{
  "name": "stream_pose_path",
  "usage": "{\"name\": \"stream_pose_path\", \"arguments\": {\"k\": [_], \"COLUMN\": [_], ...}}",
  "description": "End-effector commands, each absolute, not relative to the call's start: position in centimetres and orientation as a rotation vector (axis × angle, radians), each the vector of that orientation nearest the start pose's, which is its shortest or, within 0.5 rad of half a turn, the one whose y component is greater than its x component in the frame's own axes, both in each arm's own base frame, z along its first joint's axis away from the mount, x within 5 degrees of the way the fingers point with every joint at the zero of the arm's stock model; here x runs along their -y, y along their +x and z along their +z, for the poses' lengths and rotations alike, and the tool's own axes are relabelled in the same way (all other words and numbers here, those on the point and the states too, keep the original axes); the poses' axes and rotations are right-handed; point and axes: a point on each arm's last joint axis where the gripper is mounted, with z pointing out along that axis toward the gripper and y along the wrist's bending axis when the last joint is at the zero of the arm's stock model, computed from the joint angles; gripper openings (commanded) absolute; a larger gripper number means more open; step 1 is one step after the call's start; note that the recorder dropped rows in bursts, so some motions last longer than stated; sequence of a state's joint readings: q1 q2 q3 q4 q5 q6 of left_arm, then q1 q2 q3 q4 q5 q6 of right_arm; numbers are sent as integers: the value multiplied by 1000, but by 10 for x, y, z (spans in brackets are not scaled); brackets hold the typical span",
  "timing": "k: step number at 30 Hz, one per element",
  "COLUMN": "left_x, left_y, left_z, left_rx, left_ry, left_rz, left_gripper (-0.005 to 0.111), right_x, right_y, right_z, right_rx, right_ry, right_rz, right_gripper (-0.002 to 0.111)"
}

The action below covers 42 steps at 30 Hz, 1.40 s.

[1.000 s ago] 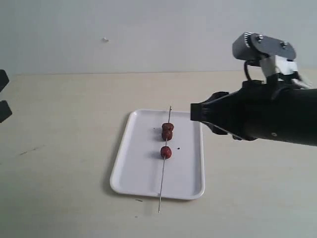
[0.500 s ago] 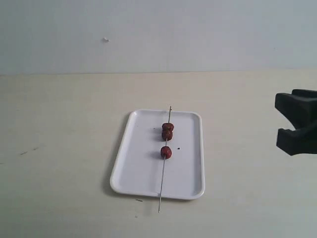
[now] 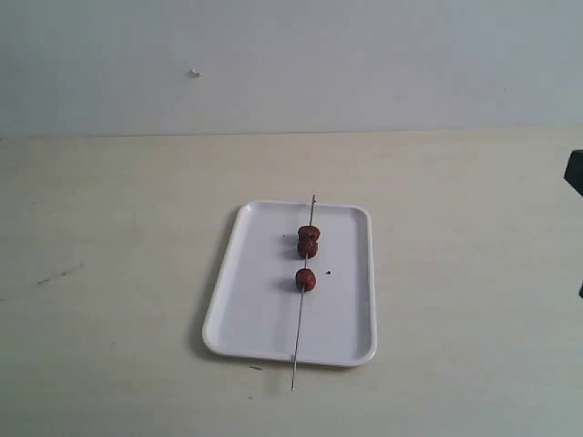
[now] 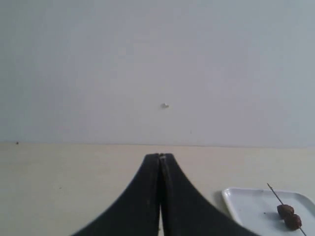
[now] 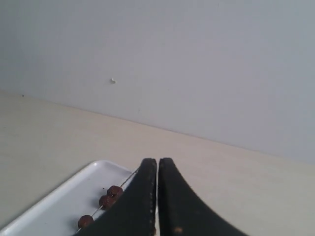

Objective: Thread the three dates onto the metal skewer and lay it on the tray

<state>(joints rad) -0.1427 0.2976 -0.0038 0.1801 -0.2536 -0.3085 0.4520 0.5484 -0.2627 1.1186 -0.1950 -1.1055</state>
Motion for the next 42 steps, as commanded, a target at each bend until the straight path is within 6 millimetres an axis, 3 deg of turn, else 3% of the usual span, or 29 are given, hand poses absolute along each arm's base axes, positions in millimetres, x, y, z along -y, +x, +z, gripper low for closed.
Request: {"name": "stream_pose_path", "arguments": {"k": [1,8,14,21,42], "left_x": [12,8,7,5,5], "left_y": [70,56,56,56,56], "left_z": [214,212,206,198,196], "left_rx": [-1527,-1501,-1564,-1653,-1680], "left_ry": [4,-34,-45,-42,-36], "left_rz": [-254,-258,-244,-208,-191], "left_gripper": [0,0,0,0,0], "right_x": [-30,-25,-21,-20,-20], "right_y": [100,79,67,62,62], "right_z": [259,242,224,224,223], "right_rx": [-1591,-1452,-1391,-1387,-1395], "right_ry": [-213,-282,-293,-269,-252], "right_rz": [204,209,216,268,285], "right_gripper": [0,0,0,0,0]}}
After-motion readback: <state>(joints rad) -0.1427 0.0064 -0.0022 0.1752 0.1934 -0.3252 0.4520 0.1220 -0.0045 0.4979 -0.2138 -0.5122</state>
